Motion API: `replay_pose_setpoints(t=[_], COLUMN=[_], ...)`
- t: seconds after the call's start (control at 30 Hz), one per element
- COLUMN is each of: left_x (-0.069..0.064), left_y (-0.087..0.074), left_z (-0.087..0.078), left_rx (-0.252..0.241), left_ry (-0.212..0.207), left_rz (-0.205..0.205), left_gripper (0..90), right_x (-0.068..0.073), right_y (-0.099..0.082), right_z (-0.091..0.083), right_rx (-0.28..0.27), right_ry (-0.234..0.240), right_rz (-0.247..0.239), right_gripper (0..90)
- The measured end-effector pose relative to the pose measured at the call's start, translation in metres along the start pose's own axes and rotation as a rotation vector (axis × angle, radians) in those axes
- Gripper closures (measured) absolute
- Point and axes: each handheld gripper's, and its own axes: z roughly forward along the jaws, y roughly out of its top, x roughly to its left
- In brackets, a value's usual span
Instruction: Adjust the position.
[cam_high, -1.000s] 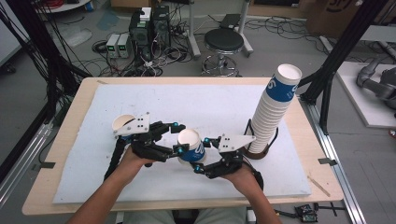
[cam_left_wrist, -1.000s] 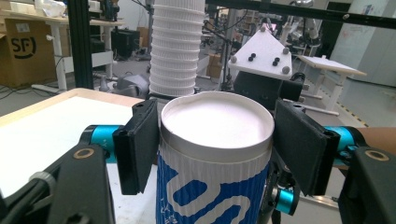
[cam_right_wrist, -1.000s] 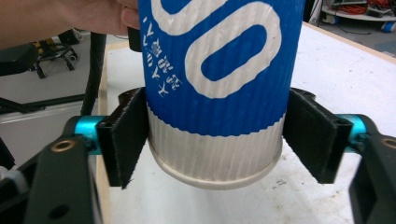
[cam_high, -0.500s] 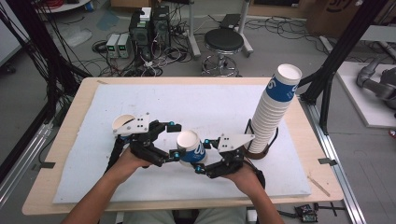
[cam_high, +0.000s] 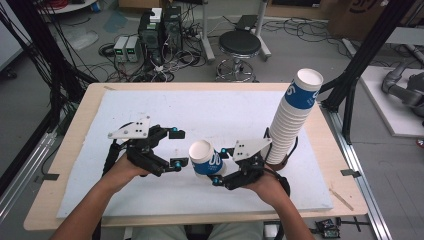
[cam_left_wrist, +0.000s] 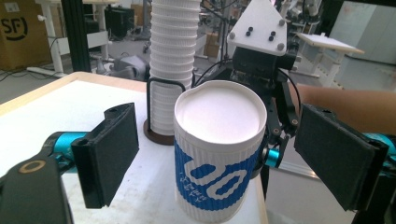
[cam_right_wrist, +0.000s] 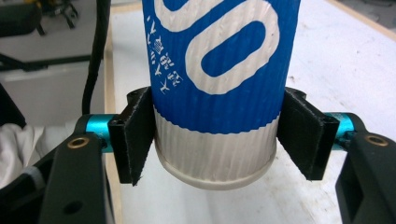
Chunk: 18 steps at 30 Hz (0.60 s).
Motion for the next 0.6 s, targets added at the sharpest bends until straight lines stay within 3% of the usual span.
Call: replay_pose_setpoints(t=[0.1, 0.23, 0.37, 0.53, 0.6], left_x=[0.001, 0.000, 0.000, 0.000, 0.000], left_y=[0.002, 0.004, 0.004, 0.004, 0.004], left_z=[-0.003, -0.005, -0.005, -0.001, 0.003], left_rx=[0.016, 0.037, 0.059, 0.112, 0.152], left_ry=[0.002, -0.003, -0.011, -0.031, -0.032], left_rz=[0.005, 0.004, 0.003, 0.004, 0.014], left_gripper=[13.8, 13.8, 13.8, 13.8, 13.8], right_x=[-0.001, -0.001, -0.001, -0.001, -0.002], right_y=[0.005, 0.011, 0.017, 0.023, 0.029], right_z=[0.000, 0.000, 0.003, 0.006, 0.007], right_rx=[0.036, 0.089, 0.134, 0.167, 0.210], right_ry=[0.000, 0.013, 0.018, 0.029, 0.019], right_rz=[-0.033, -0.028, -0.058, -0.080, -0.105], right_gripper=[32.3, 32.5, 33.2, 33.7, 33.8])
